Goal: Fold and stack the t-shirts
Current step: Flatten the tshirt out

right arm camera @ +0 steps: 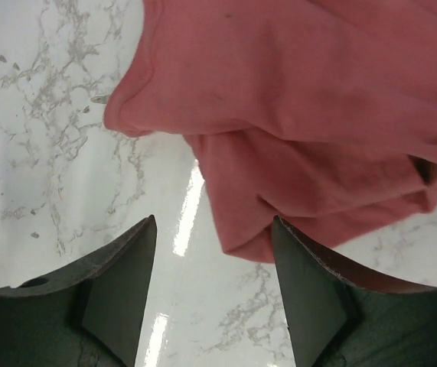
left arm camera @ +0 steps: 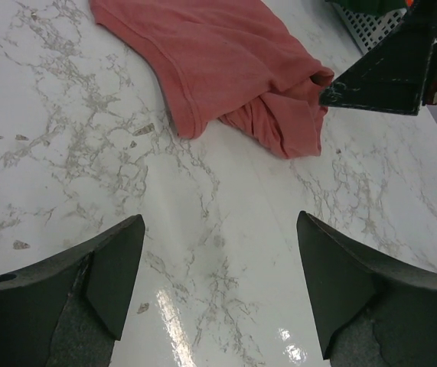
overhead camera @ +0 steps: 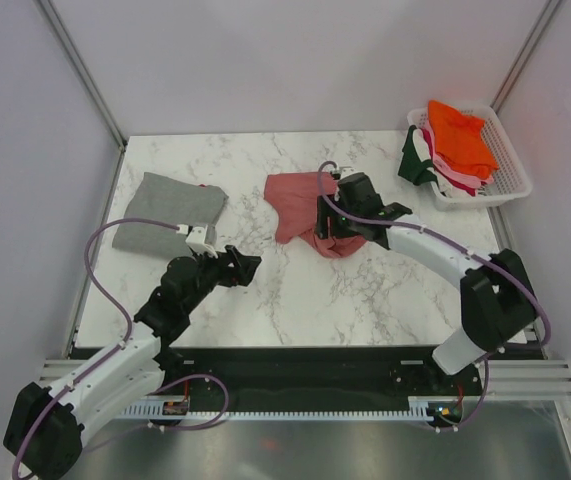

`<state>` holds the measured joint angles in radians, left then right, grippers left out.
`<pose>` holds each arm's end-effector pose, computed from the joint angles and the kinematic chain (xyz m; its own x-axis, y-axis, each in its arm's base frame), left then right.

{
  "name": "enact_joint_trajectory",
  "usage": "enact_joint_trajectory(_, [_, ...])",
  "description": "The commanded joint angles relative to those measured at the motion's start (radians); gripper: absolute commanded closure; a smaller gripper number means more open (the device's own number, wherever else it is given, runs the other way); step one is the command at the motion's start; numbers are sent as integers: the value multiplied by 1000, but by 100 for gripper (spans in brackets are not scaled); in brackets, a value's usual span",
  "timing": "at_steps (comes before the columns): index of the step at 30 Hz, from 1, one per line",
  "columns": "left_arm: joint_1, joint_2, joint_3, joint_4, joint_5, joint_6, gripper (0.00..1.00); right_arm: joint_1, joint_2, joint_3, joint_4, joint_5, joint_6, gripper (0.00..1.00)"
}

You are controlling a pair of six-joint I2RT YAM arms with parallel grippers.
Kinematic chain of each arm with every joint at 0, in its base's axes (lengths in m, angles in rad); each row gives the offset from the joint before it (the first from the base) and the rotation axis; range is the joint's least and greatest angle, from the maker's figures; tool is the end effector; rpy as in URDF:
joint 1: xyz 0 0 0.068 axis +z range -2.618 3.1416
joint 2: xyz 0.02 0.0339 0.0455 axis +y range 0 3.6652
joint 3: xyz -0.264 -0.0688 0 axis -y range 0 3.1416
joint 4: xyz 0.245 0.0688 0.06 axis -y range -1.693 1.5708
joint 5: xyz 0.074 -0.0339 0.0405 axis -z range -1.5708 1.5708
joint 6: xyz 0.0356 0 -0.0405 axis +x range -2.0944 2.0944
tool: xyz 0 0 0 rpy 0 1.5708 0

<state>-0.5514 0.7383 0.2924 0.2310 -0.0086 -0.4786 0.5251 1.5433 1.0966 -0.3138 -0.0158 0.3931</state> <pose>0.1524 -0.0934 0.2163 -0.3992 -0.2951 -0.8681 0.3750 0.8114 -0.4483 0.2931 0.1704 0.2501 -0.7467 0.0100 -0.6651 -0.2437 0.9262 0.2876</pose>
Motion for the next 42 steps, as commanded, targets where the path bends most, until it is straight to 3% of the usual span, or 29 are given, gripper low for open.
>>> enact_joint_trajectory(1, [1,-14,34,-12,-62,37,13,70,99,126,42,54,-31,30])
enact_joint_trajectory(8, [1,-4,68,-104,-209,-14,17,157,346,331,25,99,-34,30])
enact_joint_trajectory(15, [1,-4,67,-107,-206,-12,17,182,514,479,-34,186,-36,27])
enact_joint_trajectory(20, [1,148,121,-61,-145,8,14,170,318,321,18,321,-49,20])
enact_joint_trajectory(24, [-1,304,221,-101,-93,-40,16,99,149,148,77,338,5,13])
enact_joint_trajectory(28, [1,412,300,-124,-42,-92,16,-32,-81,-164,296,274,128,12])
enact_joint_trajectory(37, [-1,702,473,-133,48,-190,18,-57,-248,-446,523,453,167,2])
enact_joint_trajectory(42, [1,773,576,-169,18,-152,16,-57,-285,-498,576,470,187,2])
